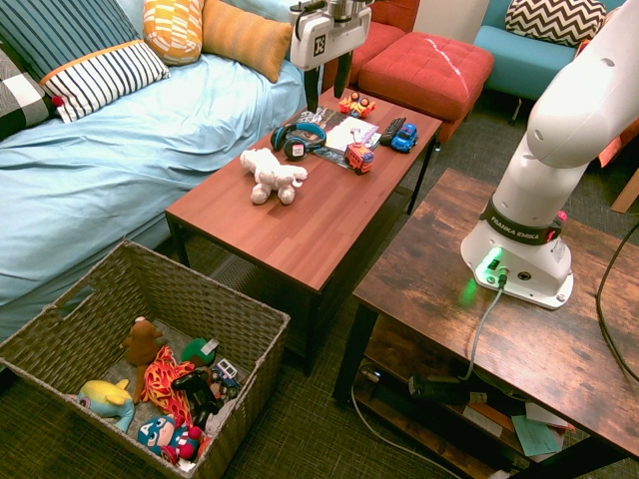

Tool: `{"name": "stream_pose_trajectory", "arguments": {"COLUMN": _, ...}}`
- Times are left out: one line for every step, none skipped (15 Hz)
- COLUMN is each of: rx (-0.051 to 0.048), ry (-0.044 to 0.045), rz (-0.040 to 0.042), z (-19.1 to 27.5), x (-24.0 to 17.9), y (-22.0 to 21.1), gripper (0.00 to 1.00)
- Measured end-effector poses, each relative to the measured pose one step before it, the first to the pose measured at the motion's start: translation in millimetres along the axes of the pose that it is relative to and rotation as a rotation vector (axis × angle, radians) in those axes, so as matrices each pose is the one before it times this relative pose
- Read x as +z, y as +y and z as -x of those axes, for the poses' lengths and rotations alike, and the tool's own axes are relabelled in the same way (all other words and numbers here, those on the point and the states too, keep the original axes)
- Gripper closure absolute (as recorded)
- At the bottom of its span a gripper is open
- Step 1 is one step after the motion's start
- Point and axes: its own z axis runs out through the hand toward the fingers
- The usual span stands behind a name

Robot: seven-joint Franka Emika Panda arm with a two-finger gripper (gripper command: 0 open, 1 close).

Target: Put the stuffed toy in the basket

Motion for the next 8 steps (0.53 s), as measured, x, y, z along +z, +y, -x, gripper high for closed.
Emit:
{"name": "stream_pose_trajectory", "arguments": {"rx": -0.00011, "ry": 0.0003, "rz": -0.00063, "z": -0.65, "x": -0.29, "y": -0.85, "gripper": 0.0}}
{"name": "stream_pose_trajectory", "arguments": {"rx": 0.00098, "ry": 0.00159, "rz": -0.00215, "z": -0.42, "x": 1.1, "y": -0.53, "gripper": 0.0}}
{"name": "stream_pose_trajectory", "arguments": {"rx": 0.0061, "ry": 0.00527, "rz": -0.00945, "z": -1.71, "x": 3.0, "y": -1.99, "gripper": 0.0}}
{"name": "stream_pose_trajectory", "arguments": {"rx": 0.01641, "ry": 0.00764, "rz": -0.01251, "z": -2.38, "x": 5.66, "y": -3.18, "gripper": 0.0}}
{"name": "stream_pose_trajectory", "arguments": {"rx": 0.02522, "ry": 0.00866, "rz": -0.01309, "z": -2.72, "x": 8.99, "y": -4.49, "gripper": 0.0}}
{"name": "stream_pose_trajectory", "arguments": {"rx": 0.02638, "ry": 0.00776, "rz": -0.01305, "z": -3.4, "x": 11.48, "y": -5.02, "gripper": 0.0}}
{"name": "stream_pose_trajectory", "arguments": {"rx": 0.0216, "ry": 0.00942, "rz": -0.00888, "z": -4.24, "x": 13.27, "y": -6.18, "gripper": 0.0}}
{"name": "stream_pose_trajectory", "arguments": {"rx": 0.01957, "ry": 0.01127, "rz": -0.00389, "z": -5.94, "x": 12.64, "y": -7.47, "gripper": 0.0}}
